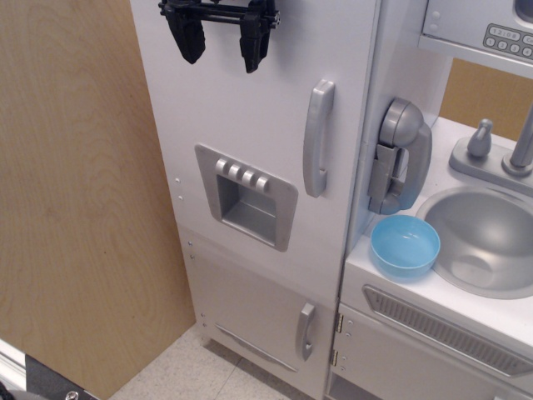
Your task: Close fridge
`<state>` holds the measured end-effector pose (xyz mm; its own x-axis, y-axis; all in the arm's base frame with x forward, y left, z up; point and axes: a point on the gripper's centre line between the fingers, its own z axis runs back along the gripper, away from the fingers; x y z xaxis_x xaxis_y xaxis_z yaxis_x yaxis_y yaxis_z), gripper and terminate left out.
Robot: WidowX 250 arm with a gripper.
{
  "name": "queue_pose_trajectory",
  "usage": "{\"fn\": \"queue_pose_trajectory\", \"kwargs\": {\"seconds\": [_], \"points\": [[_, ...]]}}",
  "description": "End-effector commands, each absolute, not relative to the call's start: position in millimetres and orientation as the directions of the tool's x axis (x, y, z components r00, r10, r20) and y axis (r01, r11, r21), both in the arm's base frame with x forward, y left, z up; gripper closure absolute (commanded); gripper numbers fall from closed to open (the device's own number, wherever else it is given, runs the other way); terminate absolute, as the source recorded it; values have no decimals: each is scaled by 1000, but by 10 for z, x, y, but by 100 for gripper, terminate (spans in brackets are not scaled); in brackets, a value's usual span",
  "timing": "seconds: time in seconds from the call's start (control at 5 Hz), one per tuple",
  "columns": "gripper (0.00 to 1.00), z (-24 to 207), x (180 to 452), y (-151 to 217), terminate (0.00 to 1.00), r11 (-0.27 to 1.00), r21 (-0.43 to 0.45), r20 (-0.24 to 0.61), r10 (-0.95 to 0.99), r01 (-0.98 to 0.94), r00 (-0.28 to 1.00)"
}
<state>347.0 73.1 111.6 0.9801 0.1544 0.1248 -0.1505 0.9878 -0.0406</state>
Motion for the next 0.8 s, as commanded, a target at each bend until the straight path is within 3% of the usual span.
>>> {"fn": "queue_pose_trajectory", "kwargs": {"seconds": [0.0,0.2,0.4,0.6], "points": [[0,1200,3214,656,0,999,-1,183,45,-46,982],[0,1171,2861,564,0,999,11,166,-41,40,985],[0,1198,2689,547,0,997,10,160,-76,75,984],[0,1198,2689,547,0,997,10,160,-76,75,984]]}}
